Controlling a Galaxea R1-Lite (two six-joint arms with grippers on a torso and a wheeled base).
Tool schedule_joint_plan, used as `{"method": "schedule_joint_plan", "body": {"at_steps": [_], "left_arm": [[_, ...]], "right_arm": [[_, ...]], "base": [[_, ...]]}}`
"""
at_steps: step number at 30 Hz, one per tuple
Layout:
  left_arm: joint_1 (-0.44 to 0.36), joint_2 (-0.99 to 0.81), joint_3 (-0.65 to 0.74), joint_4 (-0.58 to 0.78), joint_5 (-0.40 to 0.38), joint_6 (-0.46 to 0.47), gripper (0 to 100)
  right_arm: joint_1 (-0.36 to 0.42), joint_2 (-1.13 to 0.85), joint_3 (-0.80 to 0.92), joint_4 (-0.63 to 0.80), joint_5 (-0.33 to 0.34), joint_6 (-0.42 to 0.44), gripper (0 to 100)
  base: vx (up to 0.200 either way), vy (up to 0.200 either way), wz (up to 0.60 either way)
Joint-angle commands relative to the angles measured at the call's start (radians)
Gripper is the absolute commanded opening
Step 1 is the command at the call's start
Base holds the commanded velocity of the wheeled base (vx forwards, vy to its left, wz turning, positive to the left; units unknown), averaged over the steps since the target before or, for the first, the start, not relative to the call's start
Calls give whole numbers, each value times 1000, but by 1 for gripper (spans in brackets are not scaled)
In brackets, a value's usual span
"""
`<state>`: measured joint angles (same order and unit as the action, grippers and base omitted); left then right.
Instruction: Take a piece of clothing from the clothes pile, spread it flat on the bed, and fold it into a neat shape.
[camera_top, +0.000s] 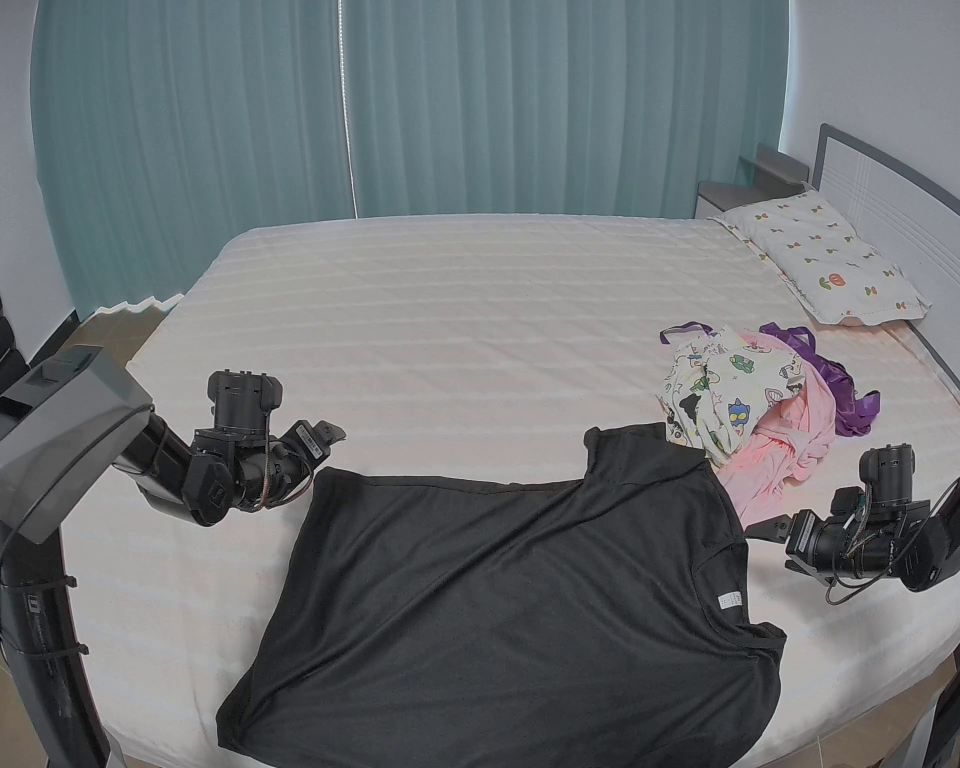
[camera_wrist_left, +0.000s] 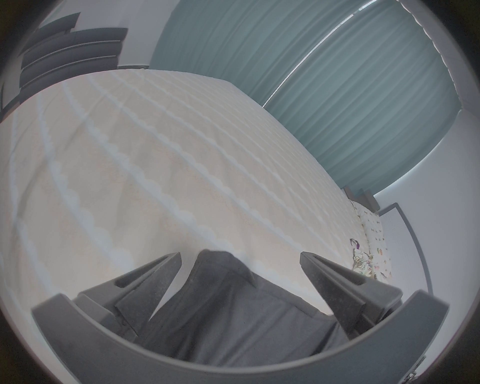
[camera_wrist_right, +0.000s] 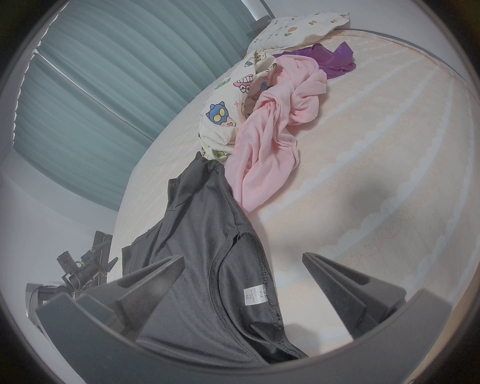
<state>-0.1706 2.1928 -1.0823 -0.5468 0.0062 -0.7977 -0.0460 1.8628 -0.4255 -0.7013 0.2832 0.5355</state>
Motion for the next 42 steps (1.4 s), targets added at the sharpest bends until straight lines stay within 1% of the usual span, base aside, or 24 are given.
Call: {"method": "schedule_joint_plan", "body": {"at_steps": [1,6,9,14,15,18,22,23,25,32,37,42], "left_arm": [[0,114,-80,1,6,18,100],[0,165,-142,4,5,32,100],[-1,188,-177,36,6,38,100],[-10,191,-189,67,5,37,100],[-10,190,-189,67,5,37,0],[-1,185,-191,64,14,34,0],[40,188,-206,53,94,35,0],[40,188,-206,53,94,35,0],[80,188,-225,56,100,37,0],[145,185,-241,56,100,38,0],[177,194,-280,65,98,41,0],[181,202,-275,65,97,40,0]], "right_arm": [[3,9,2,0,1,0,100],[3,9,2,0,1,-2,100],[3,9,2,-1,1,-2,100],[1,15,2,-1,1,-2,100],[1,15,1,-1,1,-2,100],[1,16,2,-1,1,-2,100],[1,16,2,-1,1,0,100],[1,16,2,-1,1,0,100],[1,16,2,-1,1,0,100],[1,18,2,-1,1,0,100],[1,24,1,-1,1,0,100],[5,24,-13,-21,1,6,100]], "base": [[0,0,0],[0,0,0],[0,0,0],[0,0,0],[0,0,0],[0,0,0],[0,0,0],[0,0,0],[0,0,0],[0,0,0],[0,0,0],[0,0,0]]}}
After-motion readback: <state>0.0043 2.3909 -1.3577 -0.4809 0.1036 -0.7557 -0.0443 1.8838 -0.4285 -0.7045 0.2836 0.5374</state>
